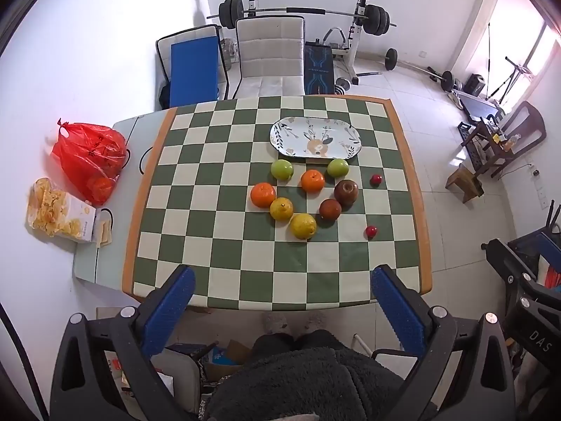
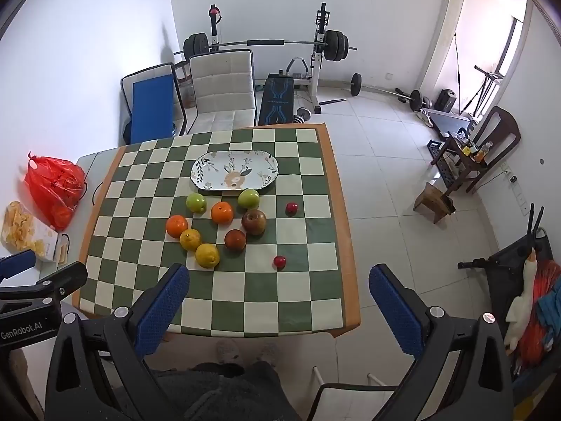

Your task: Organize fruits

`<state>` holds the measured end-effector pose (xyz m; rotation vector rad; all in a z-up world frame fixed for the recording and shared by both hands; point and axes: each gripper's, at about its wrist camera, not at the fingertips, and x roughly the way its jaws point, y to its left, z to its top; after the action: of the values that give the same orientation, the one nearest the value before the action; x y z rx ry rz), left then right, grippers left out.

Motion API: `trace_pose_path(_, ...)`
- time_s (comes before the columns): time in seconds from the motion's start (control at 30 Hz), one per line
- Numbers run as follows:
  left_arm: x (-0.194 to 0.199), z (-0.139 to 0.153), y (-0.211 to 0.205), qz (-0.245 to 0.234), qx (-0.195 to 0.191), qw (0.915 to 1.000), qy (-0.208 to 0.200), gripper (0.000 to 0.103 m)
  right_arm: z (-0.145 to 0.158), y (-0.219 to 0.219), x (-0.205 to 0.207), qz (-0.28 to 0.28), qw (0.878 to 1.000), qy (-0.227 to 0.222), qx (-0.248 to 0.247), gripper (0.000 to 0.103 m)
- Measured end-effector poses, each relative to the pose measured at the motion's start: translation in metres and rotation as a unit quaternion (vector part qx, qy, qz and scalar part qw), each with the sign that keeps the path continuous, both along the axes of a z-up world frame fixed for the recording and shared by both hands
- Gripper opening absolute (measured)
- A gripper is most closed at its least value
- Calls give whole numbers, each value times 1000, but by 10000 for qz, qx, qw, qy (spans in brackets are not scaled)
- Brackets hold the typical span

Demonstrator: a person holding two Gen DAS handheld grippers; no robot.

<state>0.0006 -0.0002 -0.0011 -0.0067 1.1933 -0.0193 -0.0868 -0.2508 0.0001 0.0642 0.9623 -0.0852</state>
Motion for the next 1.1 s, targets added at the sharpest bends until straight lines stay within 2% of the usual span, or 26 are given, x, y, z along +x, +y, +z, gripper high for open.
trace_pose_path(0.97, 16, 7, -4, -18, 90, 9999, -53, 103, 3, -2, 7, 21, 9999, 25, 153, 103)
trace_pose_path(1.1, 17, 8, -5, -27, 91, 9999, -65, 103, 13, -7, 13, 8, 9998, 12, 176, 103)
